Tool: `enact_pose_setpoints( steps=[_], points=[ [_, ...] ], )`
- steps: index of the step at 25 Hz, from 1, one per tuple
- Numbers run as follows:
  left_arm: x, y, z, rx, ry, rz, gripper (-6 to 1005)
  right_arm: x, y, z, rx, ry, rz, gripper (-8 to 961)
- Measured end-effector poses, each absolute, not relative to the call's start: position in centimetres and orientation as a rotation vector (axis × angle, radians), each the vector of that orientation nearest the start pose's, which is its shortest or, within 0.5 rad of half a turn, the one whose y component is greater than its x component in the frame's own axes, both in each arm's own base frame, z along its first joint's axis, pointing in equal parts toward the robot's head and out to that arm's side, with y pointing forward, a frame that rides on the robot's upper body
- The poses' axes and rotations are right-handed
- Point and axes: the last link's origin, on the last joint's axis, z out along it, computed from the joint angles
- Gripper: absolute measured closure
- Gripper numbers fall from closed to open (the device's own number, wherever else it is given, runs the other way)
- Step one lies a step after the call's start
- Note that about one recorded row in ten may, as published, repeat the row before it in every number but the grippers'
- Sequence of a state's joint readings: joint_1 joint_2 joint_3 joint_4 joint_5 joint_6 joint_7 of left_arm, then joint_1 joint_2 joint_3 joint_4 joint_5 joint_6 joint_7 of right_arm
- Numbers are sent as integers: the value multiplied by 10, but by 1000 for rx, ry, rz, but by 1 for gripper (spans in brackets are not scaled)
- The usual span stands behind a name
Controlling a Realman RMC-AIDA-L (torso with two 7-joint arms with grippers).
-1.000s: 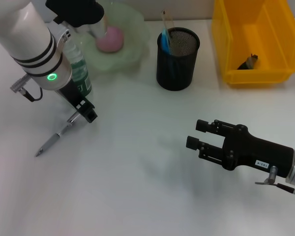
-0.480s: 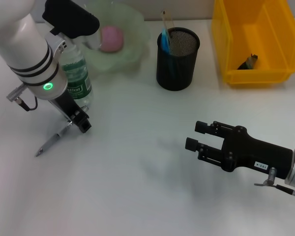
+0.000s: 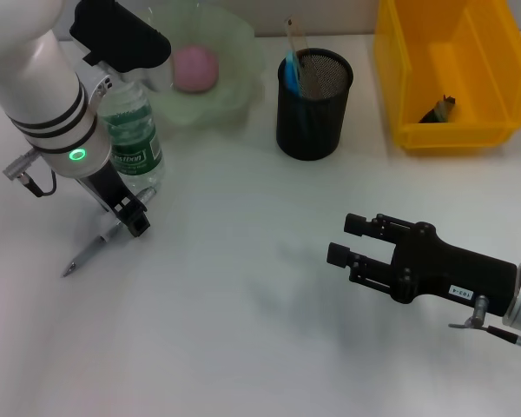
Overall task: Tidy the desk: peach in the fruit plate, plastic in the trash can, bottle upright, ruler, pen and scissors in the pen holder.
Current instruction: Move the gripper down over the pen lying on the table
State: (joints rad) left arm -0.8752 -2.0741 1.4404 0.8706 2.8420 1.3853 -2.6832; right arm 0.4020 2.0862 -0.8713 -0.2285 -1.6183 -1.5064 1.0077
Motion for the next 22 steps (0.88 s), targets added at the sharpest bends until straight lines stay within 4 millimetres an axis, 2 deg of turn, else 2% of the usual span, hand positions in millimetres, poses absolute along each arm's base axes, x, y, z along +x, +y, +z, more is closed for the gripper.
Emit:
enact_pose_setpoints(
  steps=[22],
  points=[
    [-202, 396, -34, -2393, -935, 889, 459, 289, 262, -63, -2561, 760, 1000, 337]
  ],
)
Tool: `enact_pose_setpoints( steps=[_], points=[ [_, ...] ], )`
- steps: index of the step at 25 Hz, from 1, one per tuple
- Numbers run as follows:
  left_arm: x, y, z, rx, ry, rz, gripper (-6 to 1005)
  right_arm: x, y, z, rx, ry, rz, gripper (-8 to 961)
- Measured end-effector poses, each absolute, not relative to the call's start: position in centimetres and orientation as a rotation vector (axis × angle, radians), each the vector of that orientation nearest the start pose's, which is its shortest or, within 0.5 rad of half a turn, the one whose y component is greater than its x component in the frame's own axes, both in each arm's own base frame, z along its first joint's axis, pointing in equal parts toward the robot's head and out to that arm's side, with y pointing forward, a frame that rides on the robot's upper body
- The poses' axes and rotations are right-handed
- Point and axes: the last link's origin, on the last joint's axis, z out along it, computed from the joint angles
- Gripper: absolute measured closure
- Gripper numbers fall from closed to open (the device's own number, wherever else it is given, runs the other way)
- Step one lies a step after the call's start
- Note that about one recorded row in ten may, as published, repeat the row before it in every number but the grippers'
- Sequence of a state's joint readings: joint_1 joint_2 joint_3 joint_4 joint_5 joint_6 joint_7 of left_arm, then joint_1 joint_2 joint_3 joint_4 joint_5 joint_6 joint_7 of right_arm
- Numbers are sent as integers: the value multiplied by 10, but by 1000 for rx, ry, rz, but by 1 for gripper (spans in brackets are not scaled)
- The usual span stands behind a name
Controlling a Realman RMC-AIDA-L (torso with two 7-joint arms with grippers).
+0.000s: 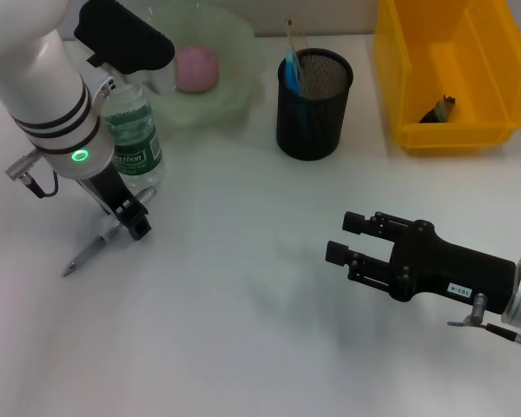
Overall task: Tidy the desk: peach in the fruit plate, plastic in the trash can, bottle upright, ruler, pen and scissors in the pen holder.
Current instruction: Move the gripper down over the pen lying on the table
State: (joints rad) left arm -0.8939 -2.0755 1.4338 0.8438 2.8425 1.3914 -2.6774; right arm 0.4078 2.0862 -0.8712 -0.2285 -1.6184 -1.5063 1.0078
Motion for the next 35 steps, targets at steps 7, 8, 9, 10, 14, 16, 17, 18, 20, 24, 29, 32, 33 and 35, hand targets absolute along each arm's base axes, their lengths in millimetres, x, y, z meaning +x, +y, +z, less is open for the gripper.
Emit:
enact_pose_setpoints(
  steps=[7, 8, 9, 10, 14, 16, 17, 18, 20, 24, 29, 32, 33, 35],
  points=[
    [-203, 397, -36, -2394, -933, 895, 464, 289, 262, -63, -2561, 759, 1000, 337],
    [-203, 397, -36, -2394, -931, 895, 465, 289, 262, -63, -2561, 759, 1000, 337],
    [-203, 398, -36, -2394, -931, 894, 466, 289, 262, -63, -2561, 759, 1000, 337],
    [-203, 398, -36, -2394, -930, 894, 479, 289, 262, -63, -2561, 759, 1000, 337],
    [-203, 398, -36, -2394, -928, 891, 533, 289, 262, -63, -2561, 759, 1000, 337],
    [-203, 398, -36, -2394, -926, 891, 551, 289, 262, -63, -2561, 759, 1000, 337],
    [-203, 398, -36, -2394, -924, 892, 556, 289, 262, -63, -2561, 758, 1001, 337],
    [-203, 398, -36, -2394, -922, 893, 562, 289, 262, -63, -2561, 758, 1001, 338],
    [-204, 398, -37, -2393, -924, 893, 572, 289, 262, -63, -2561, 758, 1001, 338],
    [-205, 398, -37, -2393, -927, 896, 593, 289, 262, -63, -2561, 757, 1002, 338],
    [-205, 398, -37, -2393, -925, 898, 620, 288, 264, -63, -2564, 751, 1003, 338],
    [-205, 398, -38, -2394, -927, 898, 635, 287, 265, -63, -2565, 747, 1003, 338],
    [-205, 398, -38, -2394, -928, 899, 640, 287, 265, -62, -2566, 746, 1003, 338],
    [-205, 398, -38, -2394, -927, 899, 651, 287, 265, -62, -2566, 745, 1002, 338]
  ],
)
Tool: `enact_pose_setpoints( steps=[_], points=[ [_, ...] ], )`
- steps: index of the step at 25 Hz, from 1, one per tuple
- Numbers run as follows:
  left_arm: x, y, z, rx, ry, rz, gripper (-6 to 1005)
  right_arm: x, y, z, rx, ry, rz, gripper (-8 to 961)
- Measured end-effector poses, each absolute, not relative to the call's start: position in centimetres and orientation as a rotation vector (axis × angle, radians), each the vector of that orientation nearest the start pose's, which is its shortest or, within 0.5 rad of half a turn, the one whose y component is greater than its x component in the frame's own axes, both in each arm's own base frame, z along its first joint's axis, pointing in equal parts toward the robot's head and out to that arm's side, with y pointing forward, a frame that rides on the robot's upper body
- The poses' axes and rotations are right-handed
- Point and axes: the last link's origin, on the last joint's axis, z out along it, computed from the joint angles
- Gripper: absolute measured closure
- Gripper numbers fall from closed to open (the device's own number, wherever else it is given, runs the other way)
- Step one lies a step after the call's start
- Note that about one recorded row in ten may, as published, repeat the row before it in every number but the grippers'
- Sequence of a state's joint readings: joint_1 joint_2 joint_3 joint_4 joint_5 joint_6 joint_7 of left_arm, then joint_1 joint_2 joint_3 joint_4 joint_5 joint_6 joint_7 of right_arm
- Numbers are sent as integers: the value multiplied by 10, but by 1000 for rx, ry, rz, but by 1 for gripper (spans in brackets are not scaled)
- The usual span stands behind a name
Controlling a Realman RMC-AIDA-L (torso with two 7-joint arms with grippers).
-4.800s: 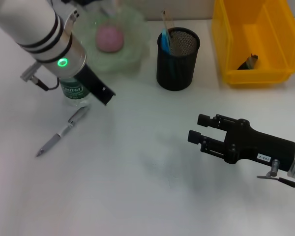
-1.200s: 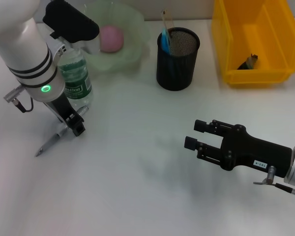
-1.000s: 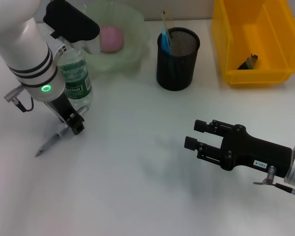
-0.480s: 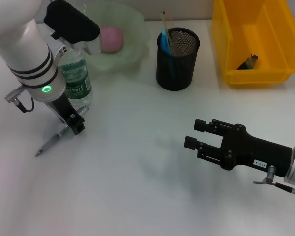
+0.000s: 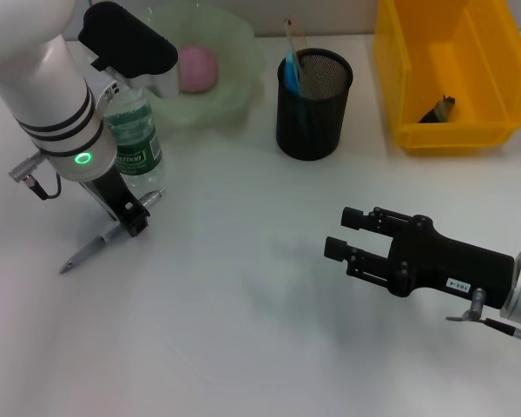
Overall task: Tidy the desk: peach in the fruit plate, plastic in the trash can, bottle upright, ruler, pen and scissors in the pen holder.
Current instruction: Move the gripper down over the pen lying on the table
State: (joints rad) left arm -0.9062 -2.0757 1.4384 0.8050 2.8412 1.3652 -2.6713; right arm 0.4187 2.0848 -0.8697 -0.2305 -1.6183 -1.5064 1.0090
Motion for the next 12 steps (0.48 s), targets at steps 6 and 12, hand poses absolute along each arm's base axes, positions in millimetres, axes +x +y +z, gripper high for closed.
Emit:
enact_pose_setpoints(
  steps=[6, 12],
  points=[
    [-204, 398, -37, -2394, -919, 901, 672, 287, 265, -62, -2566, 746, 1002, 338],
    [-203, 399, -37, -2394, -918, 896, 706, 287, 266, -62, -2566, 745, 1002, 338]
  ],
)
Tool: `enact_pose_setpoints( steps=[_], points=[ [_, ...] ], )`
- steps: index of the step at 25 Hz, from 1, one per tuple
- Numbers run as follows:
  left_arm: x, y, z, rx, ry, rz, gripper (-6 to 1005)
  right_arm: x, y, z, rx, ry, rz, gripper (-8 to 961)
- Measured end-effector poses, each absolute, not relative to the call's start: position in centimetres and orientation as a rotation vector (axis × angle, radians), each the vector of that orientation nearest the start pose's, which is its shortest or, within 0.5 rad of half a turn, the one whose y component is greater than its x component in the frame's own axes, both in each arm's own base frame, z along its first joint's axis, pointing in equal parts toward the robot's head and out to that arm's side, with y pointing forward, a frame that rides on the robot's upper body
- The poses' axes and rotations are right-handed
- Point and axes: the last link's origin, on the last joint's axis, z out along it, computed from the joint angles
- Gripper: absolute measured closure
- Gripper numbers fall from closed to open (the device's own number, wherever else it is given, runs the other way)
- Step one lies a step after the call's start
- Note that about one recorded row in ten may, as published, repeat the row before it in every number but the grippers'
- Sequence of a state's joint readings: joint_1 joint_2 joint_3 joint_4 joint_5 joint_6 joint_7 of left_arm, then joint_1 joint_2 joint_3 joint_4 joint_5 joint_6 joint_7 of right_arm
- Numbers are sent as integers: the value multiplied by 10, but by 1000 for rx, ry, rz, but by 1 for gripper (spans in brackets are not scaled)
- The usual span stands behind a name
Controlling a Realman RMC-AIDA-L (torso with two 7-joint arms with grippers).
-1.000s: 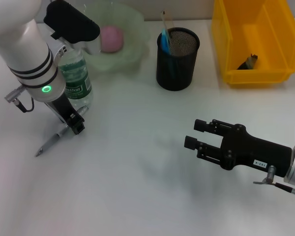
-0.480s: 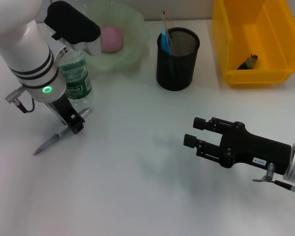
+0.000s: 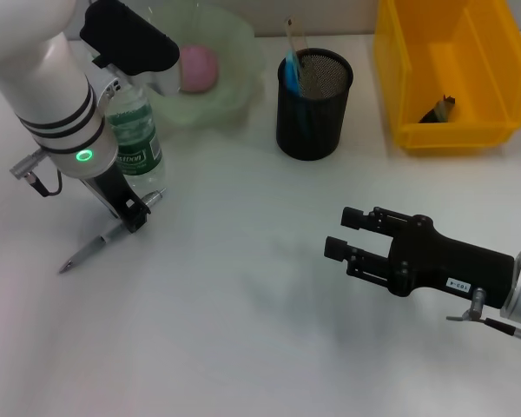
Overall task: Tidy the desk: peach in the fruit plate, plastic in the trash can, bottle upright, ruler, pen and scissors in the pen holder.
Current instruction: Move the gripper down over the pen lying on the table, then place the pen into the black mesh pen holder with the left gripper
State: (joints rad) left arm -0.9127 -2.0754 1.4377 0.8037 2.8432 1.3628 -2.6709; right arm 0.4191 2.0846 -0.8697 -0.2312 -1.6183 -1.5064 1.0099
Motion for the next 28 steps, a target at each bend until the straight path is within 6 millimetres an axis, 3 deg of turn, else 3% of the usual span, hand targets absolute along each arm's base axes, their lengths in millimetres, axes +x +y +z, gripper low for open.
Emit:
enact_pose_setpoints(
  steps=[8, 22, 28],
  points=[
    [-202, 401, -38, -2401, -909, 909, 825, 286, 268, -61, -2558, 740, 1008, 338],
    [-200, 401, -39, -2400, -910, 900, 862, 286, 267, -61, -2558, 741, 1009, 337],
    [-187, 399, -34, -2423, -900, 873, 856, 288, 268, -61, -2552, 745, 992, 337]
  ],
)
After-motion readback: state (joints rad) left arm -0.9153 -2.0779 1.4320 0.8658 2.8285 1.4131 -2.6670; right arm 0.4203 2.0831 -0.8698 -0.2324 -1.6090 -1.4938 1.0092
